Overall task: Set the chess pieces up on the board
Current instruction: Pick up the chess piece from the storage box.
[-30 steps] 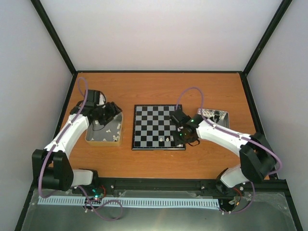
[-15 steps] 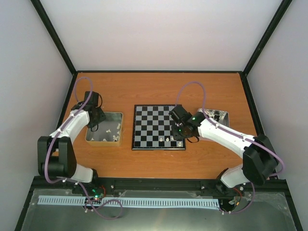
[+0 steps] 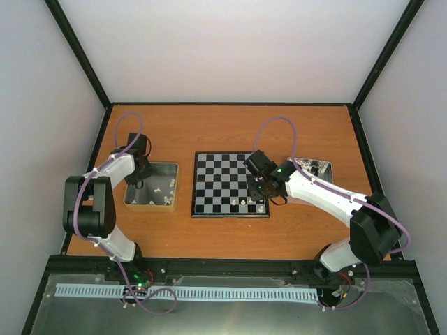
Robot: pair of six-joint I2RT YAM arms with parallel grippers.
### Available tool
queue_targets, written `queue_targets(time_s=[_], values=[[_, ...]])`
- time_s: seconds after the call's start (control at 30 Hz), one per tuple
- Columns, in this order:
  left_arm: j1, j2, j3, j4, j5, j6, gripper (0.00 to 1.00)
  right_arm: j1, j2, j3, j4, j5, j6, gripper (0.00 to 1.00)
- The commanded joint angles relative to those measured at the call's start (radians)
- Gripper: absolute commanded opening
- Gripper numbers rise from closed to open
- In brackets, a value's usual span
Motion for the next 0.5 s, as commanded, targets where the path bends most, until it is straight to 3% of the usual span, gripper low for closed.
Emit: queue_targets(time_s=[0.0, 0.3, 0.47], values=[[0.010, 0.028, 0.042, 0.048, 0.017, 0.023, 0.28, -0.009, -0.008, 0.022, 0.013, 0.023, -0.004, 0.44], [0.029, 0.063, 0.017, 0.084, 0.032, 0.002, 0.27, -0.010, -0.012, 0.025, 0.003, 0.035, 0.002, 0.44], [0.031, 0.074, 0.013, 0.105, 0.029, 0.007, 0.21, -0.010, -0.014, 0.024, -0.001, 0.029, 0.009, 0.44]])
